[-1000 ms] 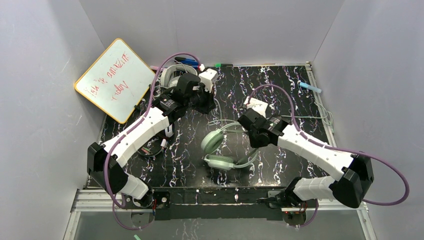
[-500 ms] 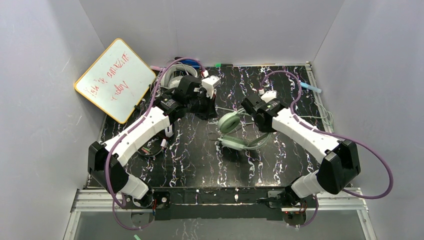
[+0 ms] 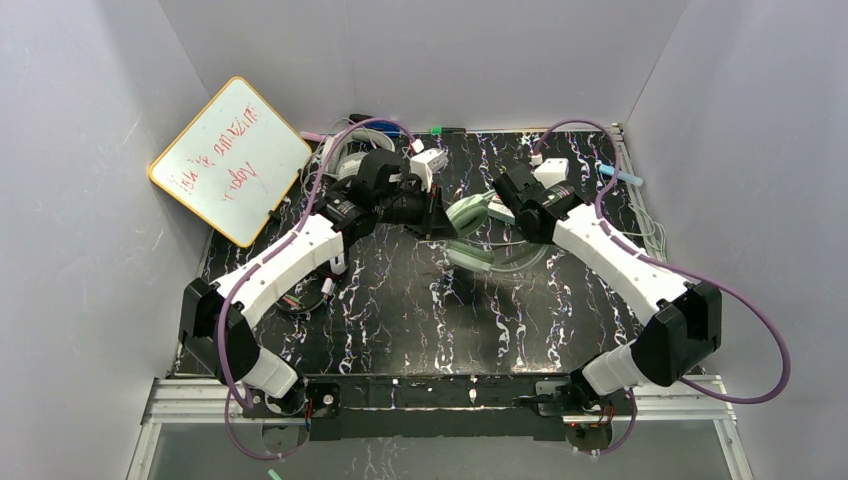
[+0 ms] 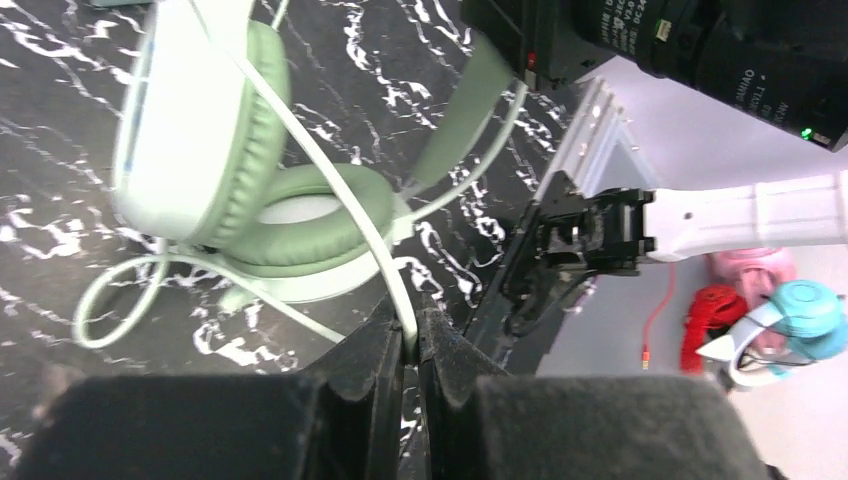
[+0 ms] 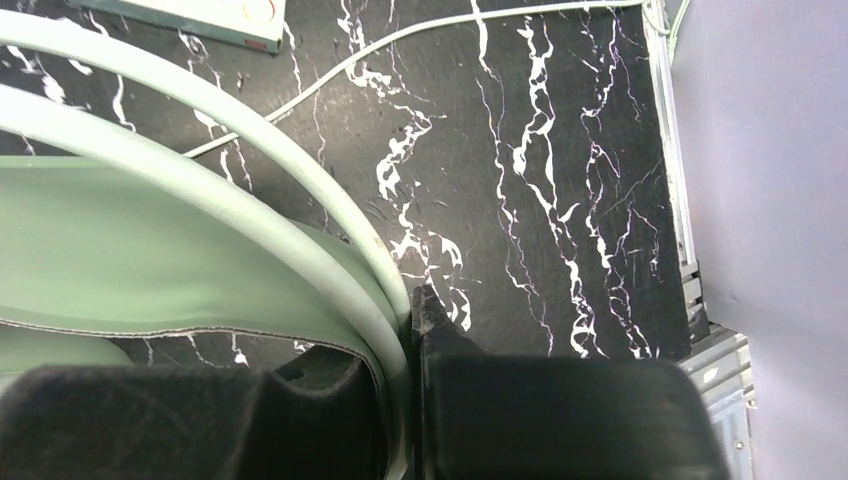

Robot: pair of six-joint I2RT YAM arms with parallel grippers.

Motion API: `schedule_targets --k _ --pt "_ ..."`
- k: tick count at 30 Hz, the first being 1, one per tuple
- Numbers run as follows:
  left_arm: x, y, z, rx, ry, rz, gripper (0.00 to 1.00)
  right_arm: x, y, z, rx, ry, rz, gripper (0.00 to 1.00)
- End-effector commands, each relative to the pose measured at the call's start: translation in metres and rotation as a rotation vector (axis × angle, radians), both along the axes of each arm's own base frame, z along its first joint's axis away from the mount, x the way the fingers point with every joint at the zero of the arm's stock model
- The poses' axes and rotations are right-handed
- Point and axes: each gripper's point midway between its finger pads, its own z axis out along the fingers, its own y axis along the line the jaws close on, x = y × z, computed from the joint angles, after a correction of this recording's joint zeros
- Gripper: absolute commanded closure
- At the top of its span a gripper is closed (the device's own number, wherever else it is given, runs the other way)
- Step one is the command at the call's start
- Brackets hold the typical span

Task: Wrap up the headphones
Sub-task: Wrap the headphones cable around the headphones.

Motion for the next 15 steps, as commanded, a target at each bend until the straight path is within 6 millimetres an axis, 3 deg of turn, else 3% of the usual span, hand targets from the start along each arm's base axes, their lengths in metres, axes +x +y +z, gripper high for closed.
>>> schedule_targets --k 1,7,11,15 --pt "-0.024 -0.020 0.038 -0.200 0.055 -0.059 0.94 0.032 0.012 0.036 0.127 -0.201 -0.104 0.99" --pt "-0.030 -0.028 0.017 -0.193 0.058 -0.037 0.90 0.049 0.034 0.056 0.283 -0.278 -0.171 0.99" --pt "-0.037 -0.037 0.011 -0.230 0.044 -0.040 0.86 0.059 0.050 0.081 0.409 -0.362 -0.147 0.99" --pt "-0.042 -0.040 0.003 -0.230 0.047 -0.053 0.83 0.062 0.053 0.107 0.471 -0.441 -0.124 0.99"
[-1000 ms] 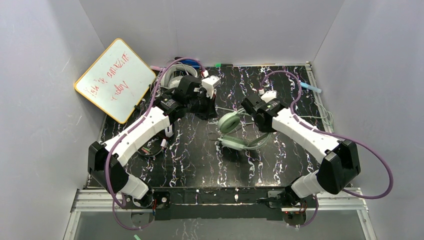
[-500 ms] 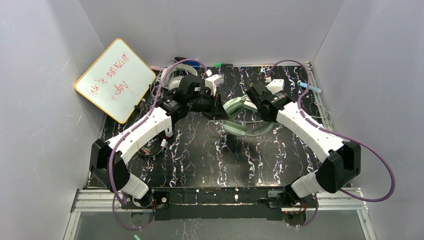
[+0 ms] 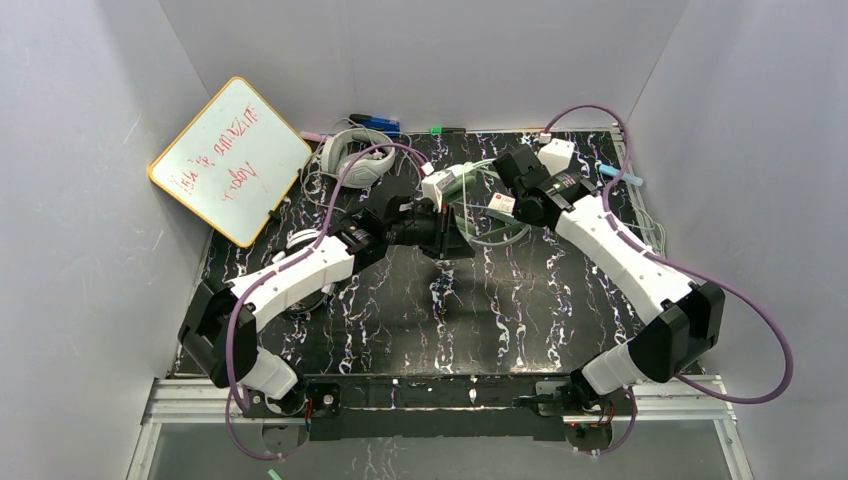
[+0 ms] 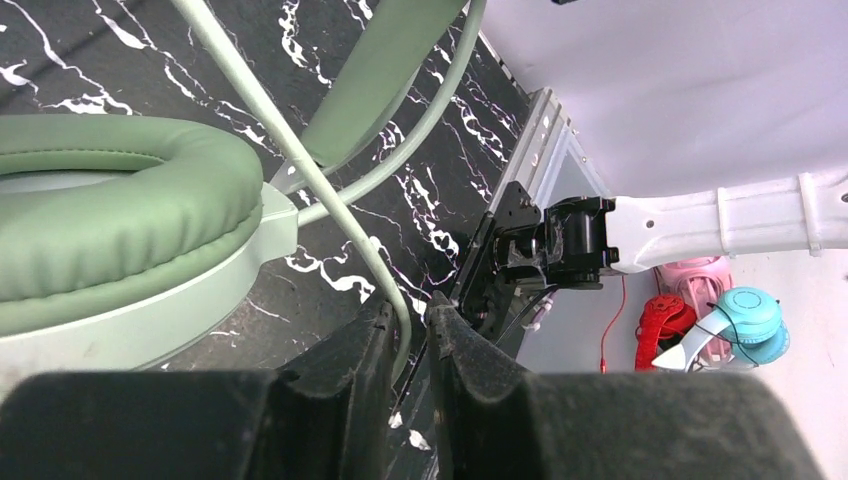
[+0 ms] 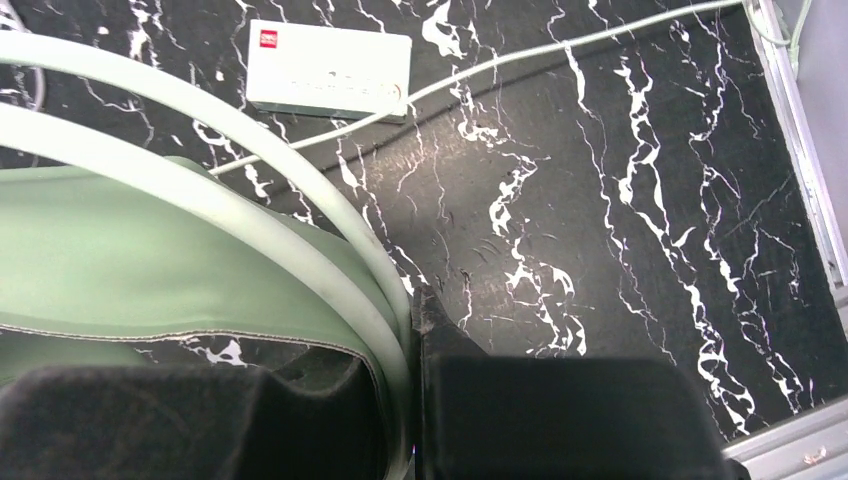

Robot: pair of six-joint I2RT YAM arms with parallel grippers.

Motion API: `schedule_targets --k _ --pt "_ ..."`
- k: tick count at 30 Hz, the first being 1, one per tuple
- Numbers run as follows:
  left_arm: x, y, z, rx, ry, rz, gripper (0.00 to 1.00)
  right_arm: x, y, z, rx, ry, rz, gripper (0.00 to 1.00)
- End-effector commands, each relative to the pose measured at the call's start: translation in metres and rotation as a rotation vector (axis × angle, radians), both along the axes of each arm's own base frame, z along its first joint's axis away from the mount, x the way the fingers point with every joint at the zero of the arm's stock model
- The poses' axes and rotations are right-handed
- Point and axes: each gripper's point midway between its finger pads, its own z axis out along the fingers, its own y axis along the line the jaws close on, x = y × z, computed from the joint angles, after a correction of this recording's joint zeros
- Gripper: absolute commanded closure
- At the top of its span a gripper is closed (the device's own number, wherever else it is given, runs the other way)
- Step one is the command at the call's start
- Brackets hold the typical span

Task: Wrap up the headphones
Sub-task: Wrap the headphones cable around the headphones.

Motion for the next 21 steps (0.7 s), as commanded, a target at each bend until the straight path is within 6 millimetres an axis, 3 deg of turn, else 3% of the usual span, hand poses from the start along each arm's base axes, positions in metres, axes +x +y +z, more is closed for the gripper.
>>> schedule_targets --k 1,6,10,13,18,21 --pt "-0.016 -0.003 0.024 -0.074 -0.044 -0.039 0.81 0.030 0.017 0.080 0.236 -0.299 -0.052 0.99" --pt "-0.016 0.013 0.019 0.015 -0.123 -0.033 0.76 0.030 0.007 0.109 0.197 -0.342 -0.033 0.99" --pt "-0.022 0.035 0.027 0.059 -0.219 -0.016 0.64 0.025 0.000 0.129 0.183 -0.381 0.005 0.99" --pt "-0.032 0.050 0.014 0.107 -0.231 -0.028 0.58 0.022 -0.004 0.145 0.189 -0.402 0.020 0.99" --pt "-0.053 0.069 -0.014 0.134 -0.208 -0.053 0.58 0.022 -0.010 0.171 0.211 -0.428 0.022 0.99" --pt "-0.065 0.071 -0.015 0.083 -0.215 -0.072 0.57 0.023 -0.007 0.182 0.254 -0.442 0.036 0.99"
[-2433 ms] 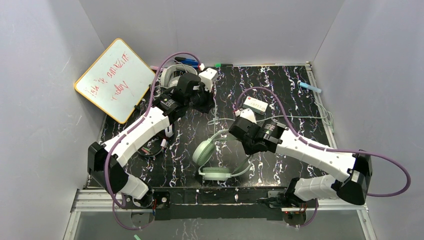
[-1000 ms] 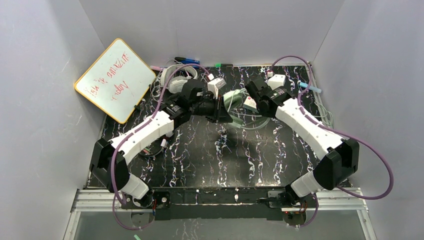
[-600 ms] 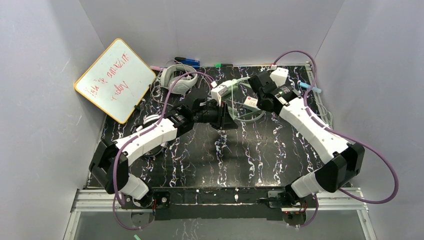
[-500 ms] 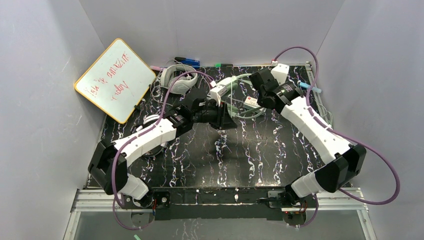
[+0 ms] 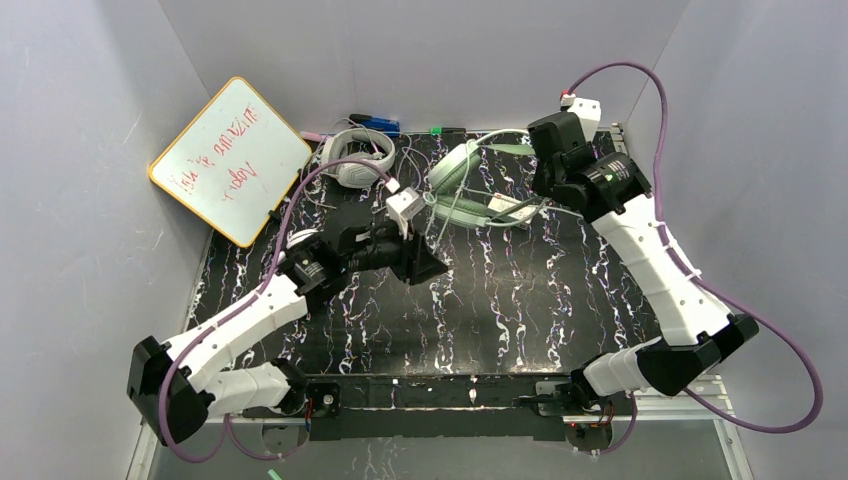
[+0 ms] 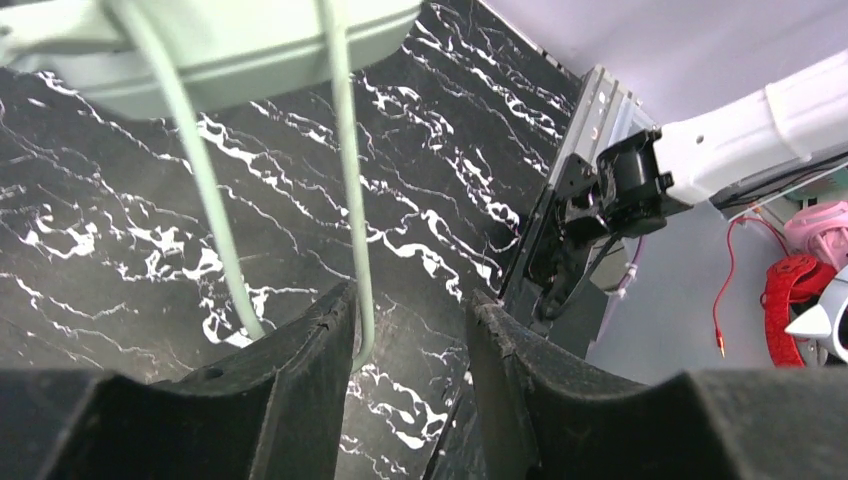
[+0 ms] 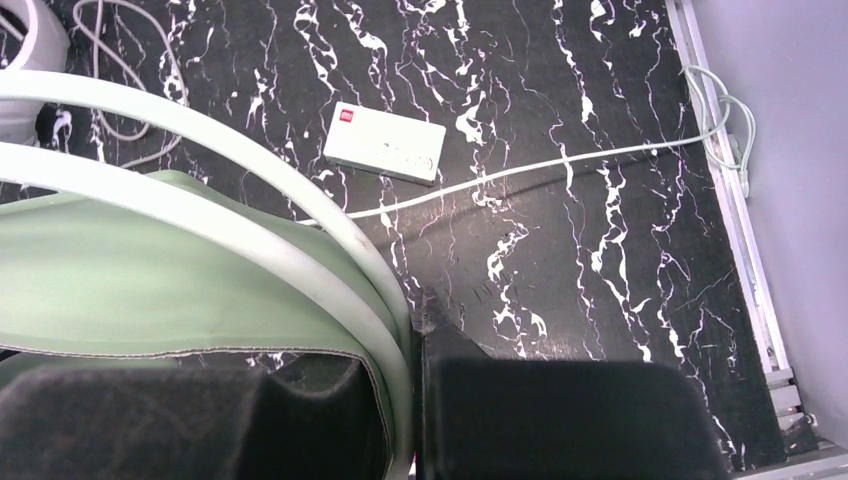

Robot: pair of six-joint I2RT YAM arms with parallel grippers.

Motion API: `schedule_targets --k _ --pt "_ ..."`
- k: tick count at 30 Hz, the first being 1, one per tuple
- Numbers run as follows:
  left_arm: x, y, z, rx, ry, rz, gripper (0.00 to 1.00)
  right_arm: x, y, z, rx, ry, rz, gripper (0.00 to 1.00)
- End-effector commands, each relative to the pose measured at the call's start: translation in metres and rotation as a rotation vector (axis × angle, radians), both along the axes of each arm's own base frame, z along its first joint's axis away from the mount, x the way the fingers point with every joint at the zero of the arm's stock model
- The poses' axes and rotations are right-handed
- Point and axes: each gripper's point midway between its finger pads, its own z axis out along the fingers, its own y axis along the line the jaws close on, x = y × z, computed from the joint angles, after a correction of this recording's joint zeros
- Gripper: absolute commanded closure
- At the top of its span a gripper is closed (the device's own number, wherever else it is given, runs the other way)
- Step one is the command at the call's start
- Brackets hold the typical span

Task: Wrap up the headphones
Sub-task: Wrap the headphones cable around the headphones.

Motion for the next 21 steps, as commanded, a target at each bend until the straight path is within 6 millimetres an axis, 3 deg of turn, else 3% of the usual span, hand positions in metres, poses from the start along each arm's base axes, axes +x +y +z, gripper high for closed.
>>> schedule_targets --k 1,5,9,11,14,15,21 --pt "-0.033 0.015 -0.039 0.056 0.083 -0.067 0.57 0.020 0.001 0.081 0.251 -0.255 -0.080 0.99" --pt "-0.020 0.026 -0.033 0.051 -0.015 0.019 0.52 0.021 0.008 0.092 0.289 -0.260 -0.052 0.99" --pt "0.017 0.053 -0.019 0.142 -0.140 0.231 0.48 0.019 0.008 0.099 0.235 -0.244 0.006 0.99" --pt "0.033 0.067 -0.013 0.217 -0.169 0.322 0.56 0.017 0.005 0.096 0.172 -0.226 0.035 0.99" --pt "0.051 0.084 0.000 0.306 -0.182 0.441 0.91 0.016 -0.007 0.083 0.049 -0.180 0.040 0.99" --pt "0.055 0.085 0.014 0.303 -0.204 0.451 0.99 0.015 -0.011 0.076 0.012 -0.155 0.041 0.99" --pt "0.072 0.086 0.070 0.273 -0.332 0.496 1.00 0.011 -0.017 0.041 -0.066 -0.060 0.040 0.99"
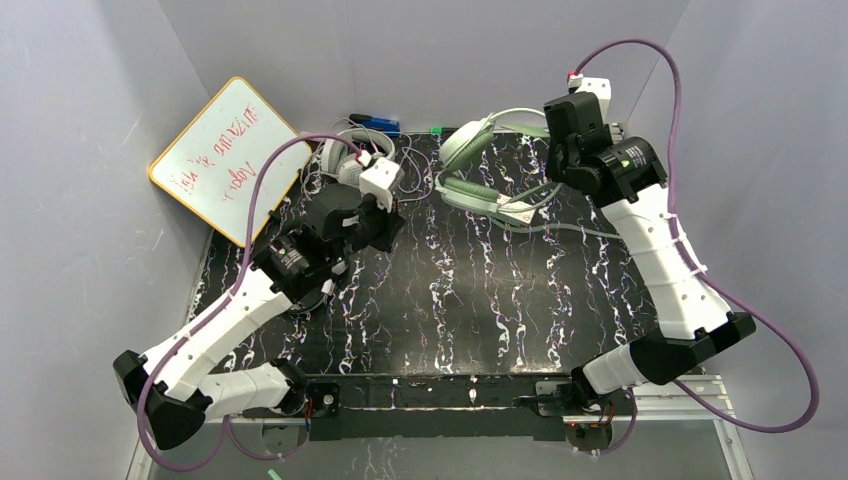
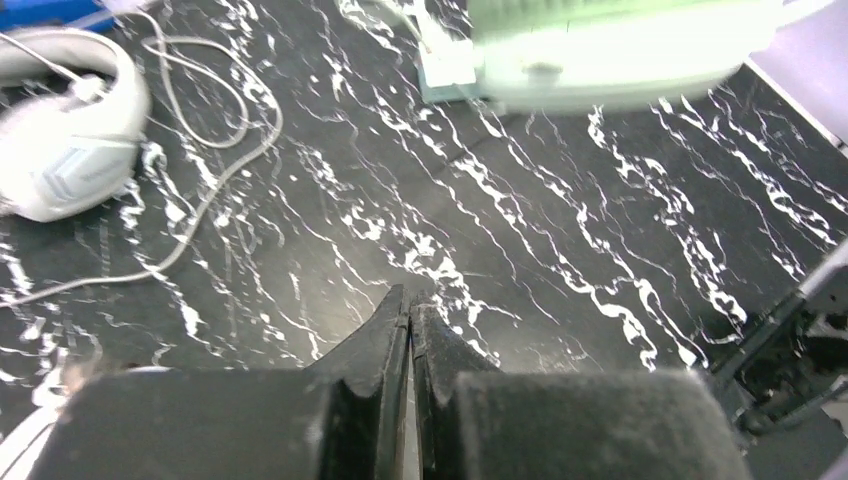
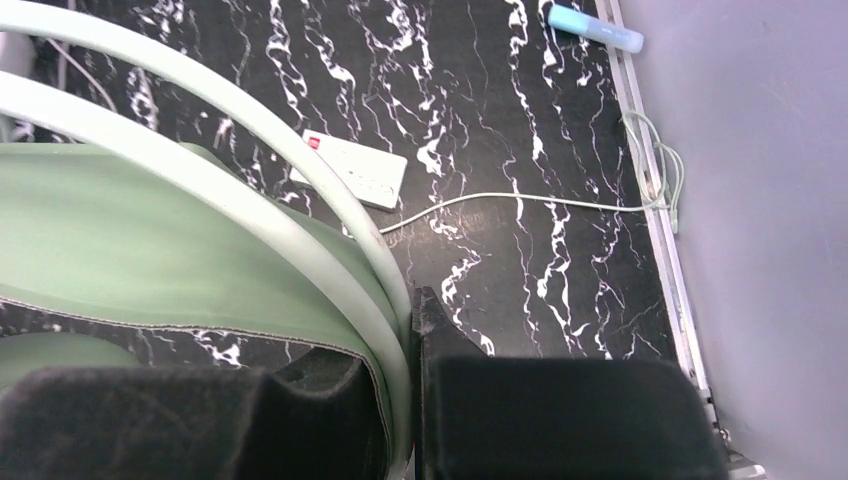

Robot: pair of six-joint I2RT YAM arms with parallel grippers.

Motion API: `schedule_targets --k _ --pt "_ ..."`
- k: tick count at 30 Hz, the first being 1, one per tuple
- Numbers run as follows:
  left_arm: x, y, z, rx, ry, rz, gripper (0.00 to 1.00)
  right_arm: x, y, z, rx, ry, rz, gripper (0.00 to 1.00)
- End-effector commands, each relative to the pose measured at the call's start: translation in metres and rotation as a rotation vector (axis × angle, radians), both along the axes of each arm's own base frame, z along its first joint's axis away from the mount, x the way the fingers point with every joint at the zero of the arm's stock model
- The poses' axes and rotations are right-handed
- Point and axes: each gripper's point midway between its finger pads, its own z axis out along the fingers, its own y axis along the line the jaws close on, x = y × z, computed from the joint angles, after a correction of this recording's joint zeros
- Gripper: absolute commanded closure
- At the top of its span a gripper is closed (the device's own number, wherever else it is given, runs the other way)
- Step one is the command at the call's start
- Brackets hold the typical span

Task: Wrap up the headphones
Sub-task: Wrap the headphones cable around the headphones.

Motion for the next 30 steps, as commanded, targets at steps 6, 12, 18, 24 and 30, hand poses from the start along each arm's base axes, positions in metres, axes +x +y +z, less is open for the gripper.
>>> schedule_targets --k 6,12,18,24,30 --pt "0.010 0.006 0.036 0.031 -0.123 0.005 0.58 0.002 -0.002 0.008 0.039 -0.077 -0.021 0.99" --pt "0.011 0.003 -0.001 -0.041 -0.076 0.003 0.32 -0.005 0.000 0.033 0.070 -0.111 0.017 0.99" --pt "0.004 -0.007 -0.018 -0.210 -0.108 -0.058 0.08 -0.017 -0.006 0.062 0.113 -0.174 0.020 0.99" --pt "-0.004 -0.025 -0.013 -0.329 -0.264 -0.182 0.01 -0.029 0.002 0.100 0.220 -0.250 0.068 0.99" --pt "0.006 -0.049 -0.032 -0.467 -0.212 -0.191 0.02 -0.041 0.010 0.129 0.345 -0.344 0.120 0.99"
